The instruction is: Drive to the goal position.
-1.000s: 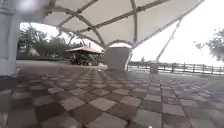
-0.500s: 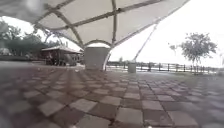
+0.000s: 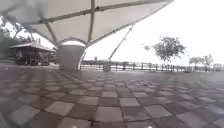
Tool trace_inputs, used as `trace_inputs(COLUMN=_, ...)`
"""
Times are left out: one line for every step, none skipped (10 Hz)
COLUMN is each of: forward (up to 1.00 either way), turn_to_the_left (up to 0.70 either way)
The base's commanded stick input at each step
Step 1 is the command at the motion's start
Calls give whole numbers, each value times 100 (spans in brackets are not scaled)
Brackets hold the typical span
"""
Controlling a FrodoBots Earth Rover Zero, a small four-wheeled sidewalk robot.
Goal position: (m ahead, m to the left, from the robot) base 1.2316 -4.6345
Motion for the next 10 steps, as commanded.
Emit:
trace_inputs(forward=0, turn_to_the_left=-70)
trace_inputs(forward=0, turn_to_the_left=-70)
trace_inputs(forward=0, turn_to_the_left=-70)
trace_inputs(forward=0, turn_to_the_left=-70)
trace_inputs(forward=0, turn_to_the_left=-70)
trace_inputs(forward=0, turn_to_the_left=-70)
trace_inputs(forward=0, turn_to_the_left=-70)
trace_inputs(forward=0, turn_to_the_left=-70)
trace_inputs(forward=0, turn_to_the_left=-70)
trace_inputs(forward=0, turn_to_the_left=-70)
